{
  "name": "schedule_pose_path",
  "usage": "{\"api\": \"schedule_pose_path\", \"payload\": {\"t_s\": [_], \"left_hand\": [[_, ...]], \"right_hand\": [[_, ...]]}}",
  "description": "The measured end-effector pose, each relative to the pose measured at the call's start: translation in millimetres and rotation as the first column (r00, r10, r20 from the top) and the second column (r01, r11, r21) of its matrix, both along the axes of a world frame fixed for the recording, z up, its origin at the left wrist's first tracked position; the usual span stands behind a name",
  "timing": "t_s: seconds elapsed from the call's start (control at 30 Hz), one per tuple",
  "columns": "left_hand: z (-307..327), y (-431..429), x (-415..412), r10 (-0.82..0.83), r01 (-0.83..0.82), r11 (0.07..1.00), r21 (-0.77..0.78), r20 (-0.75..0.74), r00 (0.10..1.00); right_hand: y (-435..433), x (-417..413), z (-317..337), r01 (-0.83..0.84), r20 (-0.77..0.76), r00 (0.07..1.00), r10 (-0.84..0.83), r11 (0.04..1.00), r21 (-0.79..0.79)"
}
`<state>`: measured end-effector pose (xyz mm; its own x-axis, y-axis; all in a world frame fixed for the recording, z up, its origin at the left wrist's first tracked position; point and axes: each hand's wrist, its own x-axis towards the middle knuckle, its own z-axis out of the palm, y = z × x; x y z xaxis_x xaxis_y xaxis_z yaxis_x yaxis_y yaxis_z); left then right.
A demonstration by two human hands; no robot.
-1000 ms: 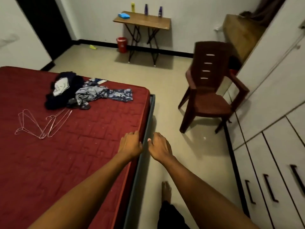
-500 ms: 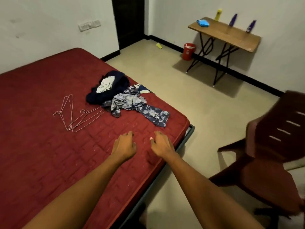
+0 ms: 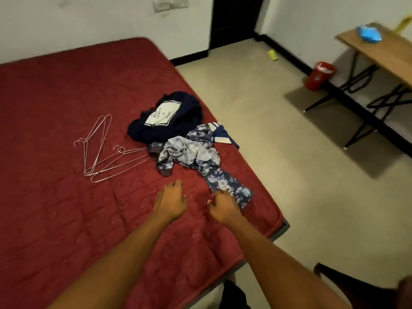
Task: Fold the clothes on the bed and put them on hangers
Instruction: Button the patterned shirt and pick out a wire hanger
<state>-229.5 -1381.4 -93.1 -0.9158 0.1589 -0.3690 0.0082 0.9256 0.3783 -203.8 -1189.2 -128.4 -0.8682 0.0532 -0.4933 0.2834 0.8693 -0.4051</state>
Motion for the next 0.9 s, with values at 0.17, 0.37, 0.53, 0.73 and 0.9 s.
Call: {"api": "schedule_pose_path", "payload": {"t_s": [0.17,0.37,0.53,0.73,0.9], "left_hand": [[-66.0,13.8,-50.1,0.228,-0.229,0.973,0.019,0.044,0.973],[-134.8,27.1,-65.2,0.367,-0.371,0.928,0.007,0.141,0.92],[-141.7,32.3,-39.2,0.657,-0.689,0.717,0.105,0.227,0.719],[-103.2,4.7,-44.9,0.814,-0.962,0.124,0.243,0.53,0.239],[-69.8,-14.4,-20.8,0.8,-0.939,0.142,0.313,0.522,0.295]], "right_hand": [[20.1,-128.7,-85.0,-0.102,0.056,0.993,0.102,0.995,-0.006],[38.3,-222.7,-170.4,-0.255,0.29,0.927,0.237,0.967,0.025],[10.1,-196.1,-191.8,-0.343,0.243,0.899,0.364,0.931,-0.127],[-58.6,-98.6,-70.0,-0.492,0.257,0.632,0.731,0.635,-0.595],[-52.9,-80.8,-30.0,-0.071,0.418,0.736,0.533,0.674,-0.735]]}}
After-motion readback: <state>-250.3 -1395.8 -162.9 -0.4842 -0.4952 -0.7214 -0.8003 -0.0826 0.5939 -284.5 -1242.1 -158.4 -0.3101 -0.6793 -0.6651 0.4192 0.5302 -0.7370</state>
